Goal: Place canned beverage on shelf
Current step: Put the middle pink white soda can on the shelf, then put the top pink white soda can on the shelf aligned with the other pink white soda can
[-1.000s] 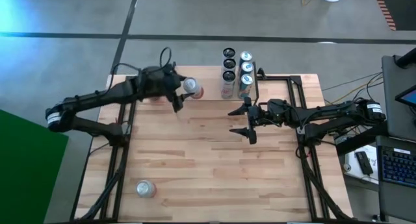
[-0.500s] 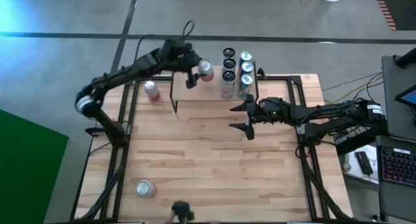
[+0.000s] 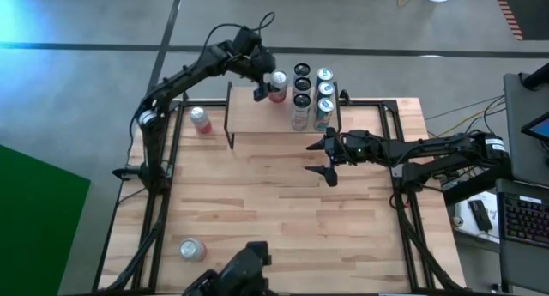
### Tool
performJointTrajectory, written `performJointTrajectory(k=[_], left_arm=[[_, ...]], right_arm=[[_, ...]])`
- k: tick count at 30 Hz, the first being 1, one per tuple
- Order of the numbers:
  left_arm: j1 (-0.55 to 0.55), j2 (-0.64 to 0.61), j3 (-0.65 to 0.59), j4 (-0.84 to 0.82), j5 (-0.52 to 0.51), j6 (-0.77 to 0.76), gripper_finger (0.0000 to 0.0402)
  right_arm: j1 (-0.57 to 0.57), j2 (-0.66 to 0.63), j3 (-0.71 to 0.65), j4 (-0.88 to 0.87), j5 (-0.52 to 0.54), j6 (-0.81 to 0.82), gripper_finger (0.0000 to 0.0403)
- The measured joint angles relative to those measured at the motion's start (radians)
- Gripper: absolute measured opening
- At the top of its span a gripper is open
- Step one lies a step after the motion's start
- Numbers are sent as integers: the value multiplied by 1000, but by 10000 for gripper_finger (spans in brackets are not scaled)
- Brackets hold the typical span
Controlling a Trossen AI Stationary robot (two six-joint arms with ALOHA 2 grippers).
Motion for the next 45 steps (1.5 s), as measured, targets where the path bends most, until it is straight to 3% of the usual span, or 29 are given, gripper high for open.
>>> performJointTrajectory(k=[19,24,32,45], left_arm=[[29,36,11,-27,34,-16,290],[33,34,4,-70,34,-22,317],[41,40,-60,-82,-4,-17,393],[64,-68,-57,-222,-92,-64,389]], right_arm=[[-1,-7,-3,2,0,-7,327],[-1,-7,-5,3,0,1,327],[-1,-7,-5,5,0,4,327],[-1,-6,-5,5,0,1,327]])
